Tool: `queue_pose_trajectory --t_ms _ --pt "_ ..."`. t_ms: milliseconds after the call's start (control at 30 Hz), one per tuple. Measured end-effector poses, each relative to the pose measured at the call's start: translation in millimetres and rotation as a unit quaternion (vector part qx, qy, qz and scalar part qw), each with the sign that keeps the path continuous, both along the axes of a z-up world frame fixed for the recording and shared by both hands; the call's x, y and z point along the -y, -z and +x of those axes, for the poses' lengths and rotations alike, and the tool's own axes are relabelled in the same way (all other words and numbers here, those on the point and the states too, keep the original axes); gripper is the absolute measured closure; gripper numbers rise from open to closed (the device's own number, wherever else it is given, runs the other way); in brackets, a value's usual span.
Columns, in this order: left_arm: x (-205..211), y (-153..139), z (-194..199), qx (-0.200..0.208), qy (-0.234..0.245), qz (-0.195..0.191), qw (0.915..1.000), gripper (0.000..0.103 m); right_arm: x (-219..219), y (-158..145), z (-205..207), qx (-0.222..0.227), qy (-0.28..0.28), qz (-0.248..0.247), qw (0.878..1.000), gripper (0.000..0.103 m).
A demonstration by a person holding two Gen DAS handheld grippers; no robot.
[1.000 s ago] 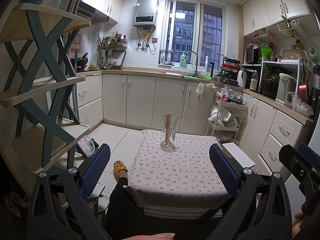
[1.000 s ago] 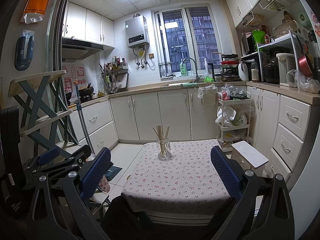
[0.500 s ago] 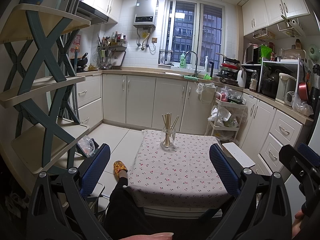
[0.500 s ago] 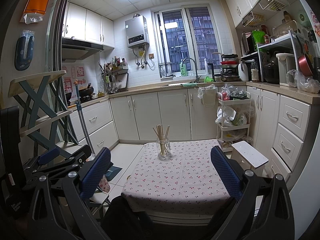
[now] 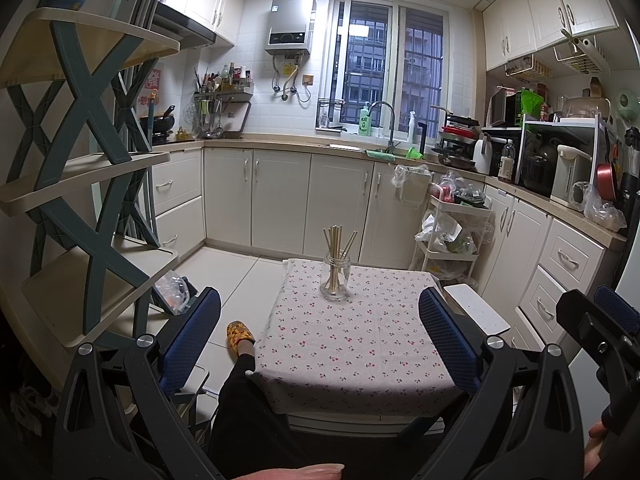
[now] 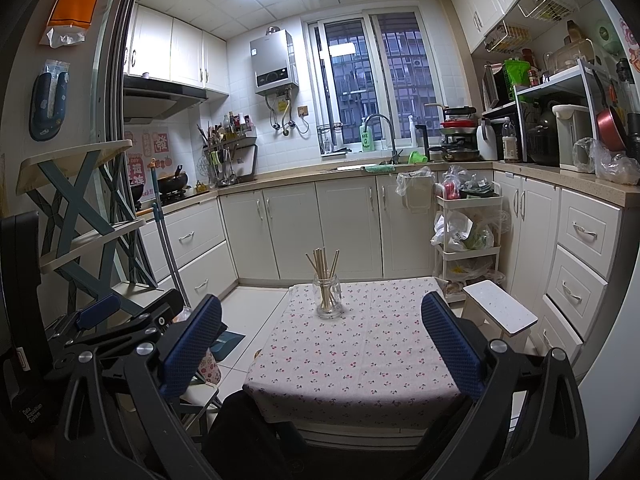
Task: Organize utensils
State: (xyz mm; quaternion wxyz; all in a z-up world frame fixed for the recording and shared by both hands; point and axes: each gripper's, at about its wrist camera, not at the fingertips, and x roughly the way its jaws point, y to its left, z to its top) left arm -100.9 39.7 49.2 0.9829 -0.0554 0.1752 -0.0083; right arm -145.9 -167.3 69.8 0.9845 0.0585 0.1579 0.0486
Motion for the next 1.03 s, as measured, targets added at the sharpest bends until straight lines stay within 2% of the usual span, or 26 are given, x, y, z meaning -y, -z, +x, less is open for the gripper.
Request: queue_pose_trajectory --t_ms 467,633,733,867,1033 --pt "3 1 -1 -0.002 0.0 0.001 1.0 0.008 0 0 0 -0.001 0.0 0.001 1.0 0.007" --pt "0 2 -8 0.022 -0.007 -0.002 0.9997 0.008 0 0 0 0.0 0.001 0.001 1.0 0.007" --pt "1 3 -6 0.014 -0.004 0.004 0.9999 0.008 0 0 0 0.0 0.0 0.0 1.0 0.007" --pt "-5 6 1 -0.006 0.001 -0.007 1.0 0.008 1 0 0 0.0 0.001 0.001 1.0 0.007" --pt "-8 7 1 -0.007 0.001 -0.006 1.0 0.008 0 0 0 -0.001 0.0 0.001 1.0 0.007"
